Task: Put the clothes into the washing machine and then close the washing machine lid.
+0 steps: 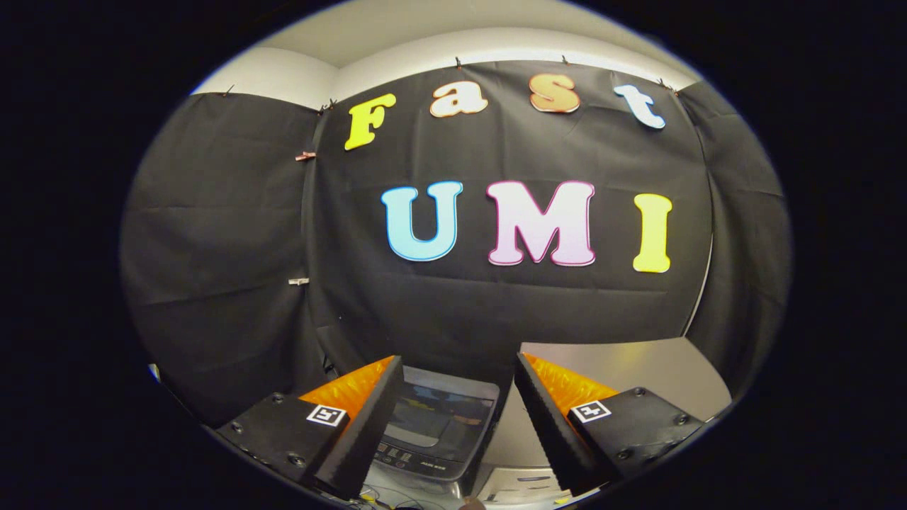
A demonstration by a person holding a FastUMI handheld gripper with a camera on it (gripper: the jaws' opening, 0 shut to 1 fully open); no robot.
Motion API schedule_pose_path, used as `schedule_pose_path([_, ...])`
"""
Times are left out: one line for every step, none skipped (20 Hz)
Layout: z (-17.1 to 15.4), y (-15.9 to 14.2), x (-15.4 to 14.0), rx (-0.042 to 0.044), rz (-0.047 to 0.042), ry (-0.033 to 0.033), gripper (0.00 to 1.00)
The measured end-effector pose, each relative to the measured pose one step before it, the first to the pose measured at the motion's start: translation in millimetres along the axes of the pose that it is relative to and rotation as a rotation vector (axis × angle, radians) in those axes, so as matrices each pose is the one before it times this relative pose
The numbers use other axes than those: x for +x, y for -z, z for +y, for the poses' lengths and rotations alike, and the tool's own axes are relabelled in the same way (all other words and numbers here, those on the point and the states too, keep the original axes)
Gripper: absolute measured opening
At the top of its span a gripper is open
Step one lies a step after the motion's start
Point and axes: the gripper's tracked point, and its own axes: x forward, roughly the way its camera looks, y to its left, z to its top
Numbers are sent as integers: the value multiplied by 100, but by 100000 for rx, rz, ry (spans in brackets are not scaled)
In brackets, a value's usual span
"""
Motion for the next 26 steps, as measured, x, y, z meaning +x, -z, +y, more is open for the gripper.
schedule_pose_path([-626, -354, -1074, -922, -1775, 514, 99])
schedule_pose_path([-546, -191, -1137, -675, -2014, 784, 99])
schedule_pose_path([-559, -213, -1217, -315, -1956, 880, 99])
schedule_pose_path([-491, -430, -1073, 308, -2169, 525, 99])
schedule_pose_path([-455, -114, -942, 648, -1921, 838, 99])
schedule_pose_path([-723, -148, -1051, 472, -1409, 1491, 99])
schedule_pose_path([-734, -79, -866, 177, -1085, 1242, 99])
schedule_pose_path([-526, -54, -954, -166, -719, 889, 98])
schedule_pose_path([-808, 6, -877, -483, -779, 1717, 98])
schedule_pose_path([-711, -44, -836, -492, -377, 1969, 98])
schedule_pose_path([-542, 14, -794, -308, -144, 1626, 98])
schedule_pose_path([-581, 37, -702, -378, 100, 1579, 99])
schedule_pose_path([-565, -246, -523, -133, 46, 1778, 98])
schedule_pose_path([-471, -159, -522, 194, -19, 1169, 98])
schedule_pose_path([-195, -215, -418, 399, 292, 607, 98])
schedule_pose_path([-152, -183, -529, 292, -228, 238, 98])
schedule_pose_path([-286, -315, -384, -137, -415, 791, 98])
schedule_pose_path([-235, -309, -412, -371, -1053, 552, 98])
schedule_pose_path([219, -207, -441, 7, -934, -562, 98])
schedule_pose_path([323, 44, -426, 232, -401, -918, 98])
schedule_pose_path([-2, -30, -327, 267, -347, -443, 98])
schedule_pose_path([-112, -54, -312, 479, -345, -39, 98])
schedule_pose_path([98, -211, -75, 697, -556, -556, 98])
schedule_pose_path([292, -66, -83, 528, -417, -1349, 98])
schedule_pose_path([52, 90, -138, 121, 95, -617, 98])
schedule_pose_path([-273, 222, -5, -338, 415, 487, 98])
